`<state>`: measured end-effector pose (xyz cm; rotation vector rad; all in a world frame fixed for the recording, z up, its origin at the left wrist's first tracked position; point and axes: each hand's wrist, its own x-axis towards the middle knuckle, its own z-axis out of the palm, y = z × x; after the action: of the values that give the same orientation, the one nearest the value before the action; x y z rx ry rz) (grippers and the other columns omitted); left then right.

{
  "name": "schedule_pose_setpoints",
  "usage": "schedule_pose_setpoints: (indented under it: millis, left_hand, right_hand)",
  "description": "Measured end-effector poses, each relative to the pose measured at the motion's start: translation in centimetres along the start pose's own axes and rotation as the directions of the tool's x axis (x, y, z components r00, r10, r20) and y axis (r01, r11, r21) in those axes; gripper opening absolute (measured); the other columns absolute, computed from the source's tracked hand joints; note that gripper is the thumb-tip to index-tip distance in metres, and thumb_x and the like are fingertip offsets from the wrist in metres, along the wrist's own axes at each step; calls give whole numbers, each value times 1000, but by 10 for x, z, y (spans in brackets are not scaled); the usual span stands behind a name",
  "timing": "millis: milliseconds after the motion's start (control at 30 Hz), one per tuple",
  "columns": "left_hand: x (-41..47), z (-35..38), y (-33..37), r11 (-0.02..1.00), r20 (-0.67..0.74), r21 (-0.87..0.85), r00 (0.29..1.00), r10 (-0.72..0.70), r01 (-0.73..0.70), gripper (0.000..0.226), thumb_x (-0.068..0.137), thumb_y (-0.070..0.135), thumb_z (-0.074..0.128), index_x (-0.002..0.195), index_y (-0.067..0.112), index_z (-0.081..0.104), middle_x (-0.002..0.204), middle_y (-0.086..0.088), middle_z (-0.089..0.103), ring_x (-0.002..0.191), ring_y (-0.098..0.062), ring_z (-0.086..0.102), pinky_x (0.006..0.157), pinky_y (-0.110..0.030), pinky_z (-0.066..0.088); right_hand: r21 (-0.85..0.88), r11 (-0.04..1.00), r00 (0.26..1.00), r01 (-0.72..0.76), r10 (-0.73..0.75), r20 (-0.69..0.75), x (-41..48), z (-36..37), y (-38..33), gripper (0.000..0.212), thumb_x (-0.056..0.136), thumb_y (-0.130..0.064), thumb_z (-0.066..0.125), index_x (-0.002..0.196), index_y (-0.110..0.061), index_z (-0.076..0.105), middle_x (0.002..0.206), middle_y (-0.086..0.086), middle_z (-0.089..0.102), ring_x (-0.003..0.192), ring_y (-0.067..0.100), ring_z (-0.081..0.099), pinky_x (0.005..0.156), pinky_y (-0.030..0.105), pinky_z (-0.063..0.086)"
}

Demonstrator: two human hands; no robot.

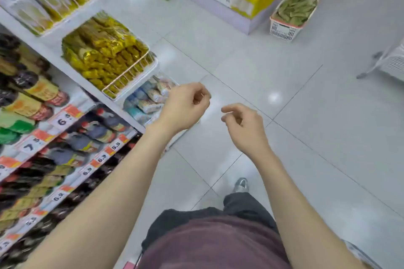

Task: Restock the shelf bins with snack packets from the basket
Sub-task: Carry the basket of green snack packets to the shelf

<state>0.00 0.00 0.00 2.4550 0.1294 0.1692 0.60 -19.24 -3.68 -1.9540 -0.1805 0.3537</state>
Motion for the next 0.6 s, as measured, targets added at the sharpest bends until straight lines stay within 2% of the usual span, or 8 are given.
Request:
schedule_pose_setpoints:
  millis: [67, 167, 233, 300, 367, 467, 600]
  left_hand:
    - [43, 25, 20, 999, 79, 21, 996, -36, 34, 14, 92, 23, 61, 94, 24, 75, 73, 13, 69, 70, -4, 65, 74, -30, 54]
    - [107, 63, 50, 994, 142, -78, 988, -62, 74, 15, 92, 22, 60, 96, 25, 75, 78, 10, 72, 74, -7, 68, 73, -29, 55]
    - [148, 83, 66, 981, 158, -166, 985, -72, 99, 16, 93, 21, 60, 96, 26, 75, 80, 8, 74, 75, -9, 68, 72, -26, 55]
    - [188, 101, 75, 957, 183, -254, 978, -97, 142, 18, 94, 18, 60, 96, 26, 76, 82, 7, 75, 78, -11, 69, 71, -22, 53]
    - [233, 117, 77, 939, 192, -303, 975, -109, 164, 19, 95, 17, 60, 97, 26, 76, 83, 7, 76, 82, -10, 70, 72, -20, 53]
    - [307, 139, 67, 937, 216, -304, 970, -107, 171, 19, 96, 19, 60, 97, 27, 77, 83, 7, 76, 85, -8, 71, 74, -21, 54]
    - [427, 164, 58, 933, 241, -317, 966, -94, 170, 19, 96, 20, 59, 97, 29, 76, 84, 7, 75, 88, -8, 72, 76, -22, 55]
  right_hand:
    - [34, 999, 999, -41, 40, 17, 34, -32, 8, 22, 98, -21, 55, 109, -29, 72, 87, -5, 75, 77, 9, 66, 62, 15, 47]
    - [22, 995, 995, -98, 98, 35, 89, -72, 16, 20, 96, -24, 57, 108, -32, 71, 86, -7, 75, 73, 5, 64, 58, 13, 45]
    - [65, 990, 993, -121, 122, -2, 128, -96, 15, 19, 95, -24, 57, 105, -33, 71, 86, -7, 75, 77, 8, 68, 60, 19, 51]
    - [112, 983, 987, -145, 151, -48, 168, -115, 17, 19, 95, -24, 55, 102, -32, 71, 85, -7, 76, 82, 14, 71, 70, 28, 57]
    - [92, 984, 986, -152, 157, -53, 212, -132, 21, 20, 95, -22, 55, 102, -31, 71, 84, -7, 76, 81, 14, 71, 69, 31, 57]
    - [30, 989, 987, -147, 149, -54, 286, -157, 32, 23, 94, -18, 57, 106, -30, 73, 84, -9, 75, 74, 7, 66, 64, 22, 47]
    - [15, 984, 972, -180, 180, -149, 401, -195, 34, 24, 94, -16, 56, 106, -30, 73, 82, -6, 75, 72, 7, 65, 65, 18, 47]
